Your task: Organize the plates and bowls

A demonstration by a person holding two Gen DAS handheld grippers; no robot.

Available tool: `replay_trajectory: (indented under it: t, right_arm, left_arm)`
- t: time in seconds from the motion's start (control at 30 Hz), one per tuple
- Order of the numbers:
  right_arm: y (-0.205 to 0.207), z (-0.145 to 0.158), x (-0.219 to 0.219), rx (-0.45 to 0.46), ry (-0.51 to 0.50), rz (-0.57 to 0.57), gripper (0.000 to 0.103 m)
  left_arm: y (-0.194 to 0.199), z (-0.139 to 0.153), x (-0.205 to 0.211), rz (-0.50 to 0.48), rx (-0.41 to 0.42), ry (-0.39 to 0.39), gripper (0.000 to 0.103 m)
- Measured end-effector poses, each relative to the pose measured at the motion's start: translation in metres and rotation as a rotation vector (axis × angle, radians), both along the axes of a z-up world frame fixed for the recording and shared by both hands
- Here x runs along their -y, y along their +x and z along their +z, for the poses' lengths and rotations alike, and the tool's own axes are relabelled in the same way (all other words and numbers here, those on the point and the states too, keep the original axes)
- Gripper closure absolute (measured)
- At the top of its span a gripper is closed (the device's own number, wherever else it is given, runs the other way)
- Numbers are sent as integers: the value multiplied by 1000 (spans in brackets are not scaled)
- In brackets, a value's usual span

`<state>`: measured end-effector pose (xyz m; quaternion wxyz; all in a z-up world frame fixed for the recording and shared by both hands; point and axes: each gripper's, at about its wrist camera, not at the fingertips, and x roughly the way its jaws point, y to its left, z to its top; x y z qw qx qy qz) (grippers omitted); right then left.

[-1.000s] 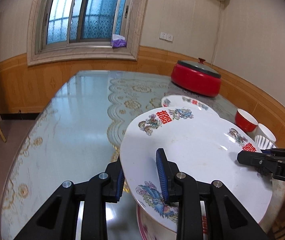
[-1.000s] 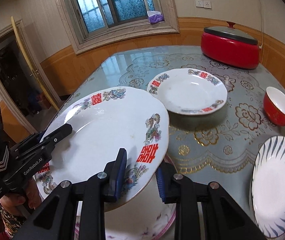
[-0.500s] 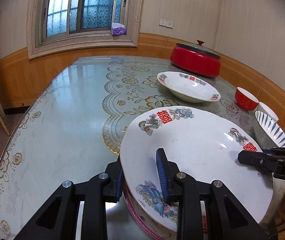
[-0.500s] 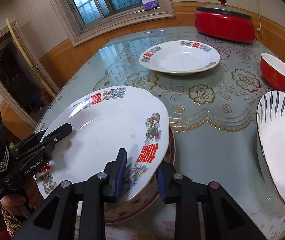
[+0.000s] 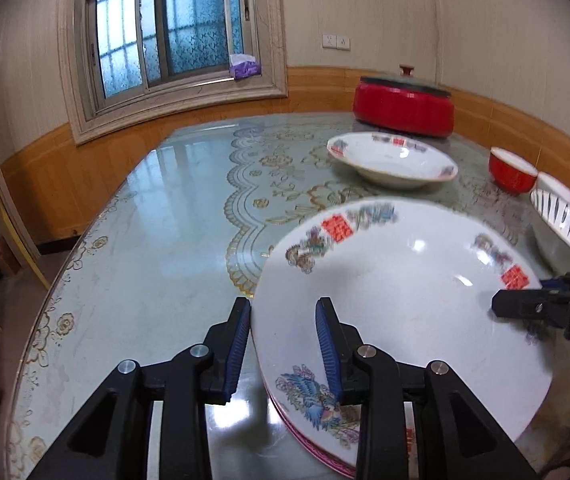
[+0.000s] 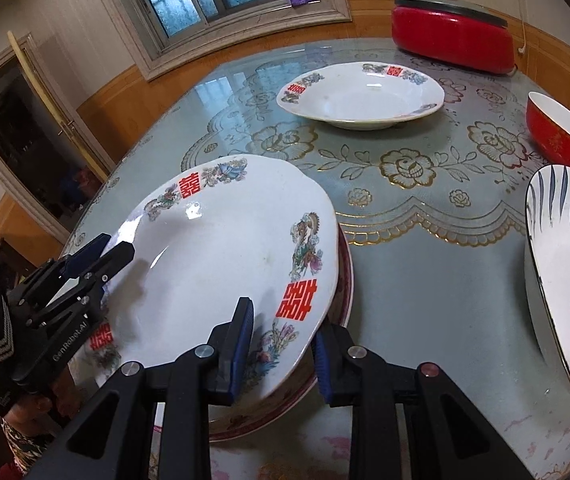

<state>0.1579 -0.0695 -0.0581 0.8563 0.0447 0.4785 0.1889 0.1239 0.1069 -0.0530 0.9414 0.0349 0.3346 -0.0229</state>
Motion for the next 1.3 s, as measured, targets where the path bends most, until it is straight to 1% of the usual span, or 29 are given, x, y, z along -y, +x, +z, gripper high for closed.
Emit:
replay_trajectory:
  t: [0.1,0.17,0.3,0.5,0.57,0.63,0.7,0.77,0.8,0.83,0.87,1.0,1.07,1.13,1.2,1.3]
  right_arm:
    - [0,0,0,-4,-12,4,75]
    - [1,0,1,-17,-2,5,75]
    - [0,1,1,-38,-1,14,74]
    - [-7,4,1,-37,-11,31,73]
    - [-9,6,4,-35,-2,26,73]
    - [-10,9,7,-26,15,23,73]
    - [-11,12,9,-13,24,21,73]
    - [-8,13,10,-7,32,14,73]
    - [-7,13,10,-8,35,9,73]
    - [-4,11,11,-10,36,2,73]
    - [-2,10,11,-13,37,-3,73]
    - [1,6,11,-5,25,-6,74]
    - [3,3,12,-1,29,-1,78]
    - [4,1,13,-11,35,4,79]
    - [2,1,12,-4,30,12,81]
    - [0,2,13,4,28,15,83]
  left_arm:
    - [-1,0,-3,-5,1,-18,67]
    - [-3,0,-5,-4,3,-26,67]
    - [-8,0,-8,0,6,-26,62]
    - [-12,-1,-15,2,-11,-84,53]
    - [-16,1,-19,9,2,-99,49]
    - [-17,5,-24,21,20,-116,41]
    - [-15,10,-31,44,34,-135,41]
    - [-10,14,-37,61,42,-161,41]
    - [-8,16,-39,65,50,-170,48]
    - [-4,17,-40,72,55,-167,64]
    - [-1,17,-40,76,50,-158,71]
    - [11,15,-35,55,20,-143,73]
    - [14,11,-32,39,-2,-138,73]
    - [15,9,-29,19,-21,-161,73]
    - [15,8,-26,10,-30,-167,72]
    - [13,8,-22,11,-28,-145,72]
